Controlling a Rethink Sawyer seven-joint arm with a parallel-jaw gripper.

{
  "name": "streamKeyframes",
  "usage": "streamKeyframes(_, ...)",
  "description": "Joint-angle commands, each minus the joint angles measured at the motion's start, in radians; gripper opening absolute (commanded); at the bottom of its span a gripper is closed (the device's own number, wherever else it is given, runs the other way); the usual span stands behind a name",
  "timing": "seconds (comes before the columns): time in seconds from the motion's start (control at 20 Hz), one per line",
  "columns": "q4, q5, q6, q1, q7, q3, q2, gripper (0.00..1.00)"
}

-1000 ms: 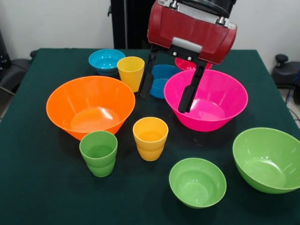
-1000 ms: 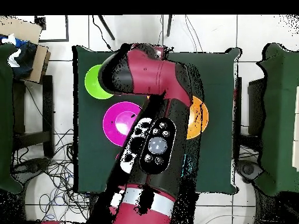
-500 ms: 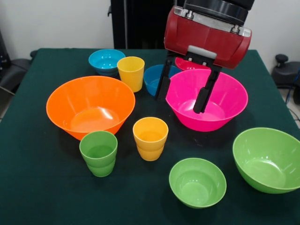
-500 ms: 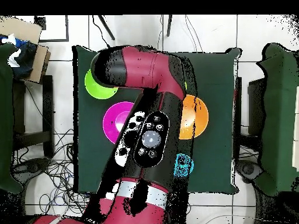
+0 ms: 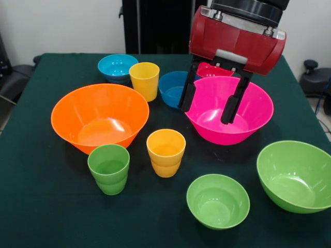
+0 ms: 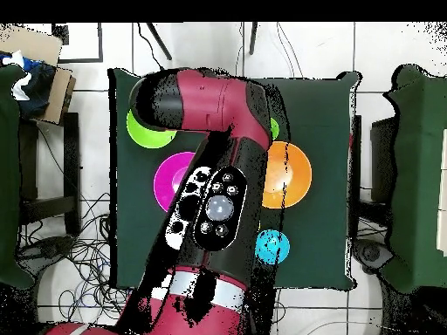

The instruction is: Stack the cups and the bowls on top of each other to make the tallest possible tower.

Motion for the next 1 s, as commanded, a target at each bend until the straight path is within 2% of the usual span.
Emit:
streamKeyframes(0.05,0.043,-0.001,0.008,0.004,0.157,0.061,0.021,1.00)
streamKeyframes(0.5,0.065,-0.005,-0.029,-0.006,0.150,0.068,0.015,1.00)
streamKeyframes(1.0,0.102,-0.002,-0.123,-0.015,0.165,0.079,0.018,1.00)
